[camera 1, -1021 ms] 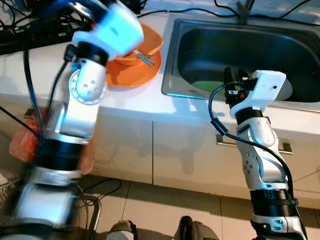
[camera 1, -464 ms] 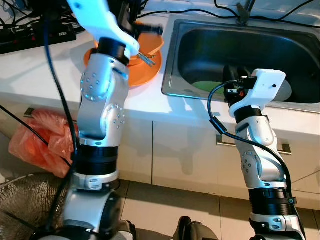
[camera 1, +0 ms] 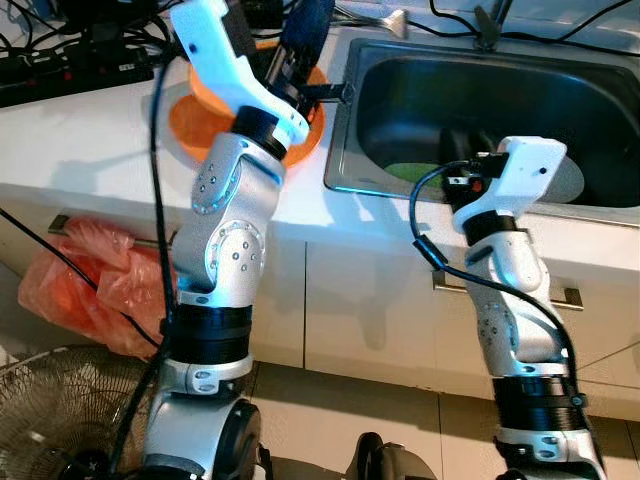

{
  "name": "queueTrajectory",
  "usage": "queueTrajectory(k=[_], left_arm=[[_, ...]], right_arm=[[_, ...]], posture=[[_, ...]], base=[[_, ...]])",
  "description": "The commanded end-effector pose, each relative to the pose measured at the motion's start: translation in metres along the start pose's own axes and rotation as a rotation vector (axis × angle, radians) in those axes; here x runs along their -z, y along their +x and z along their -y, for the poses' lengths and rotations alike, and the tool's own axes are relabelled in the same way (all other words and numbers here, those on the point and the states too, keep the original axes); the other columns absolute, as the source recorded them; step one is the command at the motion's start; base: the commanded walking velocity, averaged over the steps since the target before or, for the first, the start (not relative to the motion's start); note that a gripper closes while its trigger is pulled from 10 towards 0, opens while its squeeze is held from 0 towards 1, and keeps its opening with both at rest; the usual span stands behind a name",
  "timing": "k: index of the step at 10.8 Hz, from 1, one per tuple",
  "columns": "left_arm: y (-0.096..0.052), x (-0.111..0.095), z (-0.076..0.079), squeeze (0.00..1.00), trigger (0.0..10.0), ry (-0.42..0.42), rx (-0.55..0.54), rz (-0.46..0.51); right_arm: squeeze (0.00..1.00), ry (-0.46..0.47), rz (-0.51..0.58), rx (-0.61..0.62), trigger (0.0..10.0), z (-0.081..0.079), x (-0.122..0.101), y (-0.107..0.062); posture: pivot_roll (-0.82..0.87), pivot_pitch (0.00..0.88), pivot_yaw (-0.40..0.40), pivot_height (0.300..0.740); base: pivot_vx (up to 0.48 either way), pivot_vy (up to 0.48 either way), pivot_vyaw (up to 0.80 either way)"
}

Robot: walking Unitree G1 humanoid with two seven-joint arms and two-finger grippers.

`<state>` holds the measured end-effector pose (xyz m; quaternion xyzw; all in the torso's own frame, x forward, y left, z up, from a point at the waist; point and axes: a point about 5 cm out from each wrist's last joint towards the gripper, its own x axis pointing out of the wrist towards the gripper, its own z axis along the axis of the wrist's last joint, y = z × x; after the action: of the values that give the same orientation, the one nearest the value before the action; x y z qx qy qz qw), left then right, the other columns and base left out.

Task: Kitchen organization

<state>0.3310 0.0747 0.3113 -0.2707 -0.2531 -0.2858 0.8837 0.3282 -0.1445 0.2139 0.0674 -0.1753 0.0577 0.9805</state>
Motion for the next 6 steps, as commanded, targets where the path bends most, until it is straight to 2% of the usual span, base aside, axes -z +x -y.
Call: queueTrajectory(k=[1, 2, 3, 4, 6], left_arm=[[-0.005, 0.006, -0.005, 0.0, 10.0, -0.083, -0.007, -0.017], [-0.007, 0.008, -0.006, 0.0, 10.0, -0.133, -0.012, -0.016], [-0.009, 0.013, -0.009, 0.0, 10.0, -0.277, -0.042, -0.006], [-0.014, 0.021, -0.013, 0.0, 10.0, -0.369, -0.077, -0.01], [-0.019, 0.032, -0.016, 0.0, 10.0, -0.448, -0.106, -0.017]], right_arm=[[0.0, 0.011, -0.001, -0.029, 10.0, -0.005, -0.001, 0.001], [0.0, 0.015, -0.003, -0.039, 10.0, -0.007, -0.001, 0.001], [0.0, 0.025, -0.01, -0.05, 10.0, -0.009, 0.001, 0.001], [0.0, 0.037, -0.015, -0.059, 10.0, -0.011, 0.002, 0.001], [0.0, 0.082, -0.022, -0.066, 10.0, -0.013, 0.002, 0.0]], posture=[[0.13, 0.119, -0.003, 0.74], [0.13, 0.122, -0.004, 0.74], [0.14, 0.125, -0.007, 0.74], [0.13, 0.129, -0.007, 0.74], [0.13, 0.134, -0.008, 0.74]], base=[[0.0, 0.0, 0.0], [0.0, 0.0, 0.0], [0.0, 0.0, 0.0], [0.0, 0.0, 0.0], [0.0, 0.0, 0.0]])
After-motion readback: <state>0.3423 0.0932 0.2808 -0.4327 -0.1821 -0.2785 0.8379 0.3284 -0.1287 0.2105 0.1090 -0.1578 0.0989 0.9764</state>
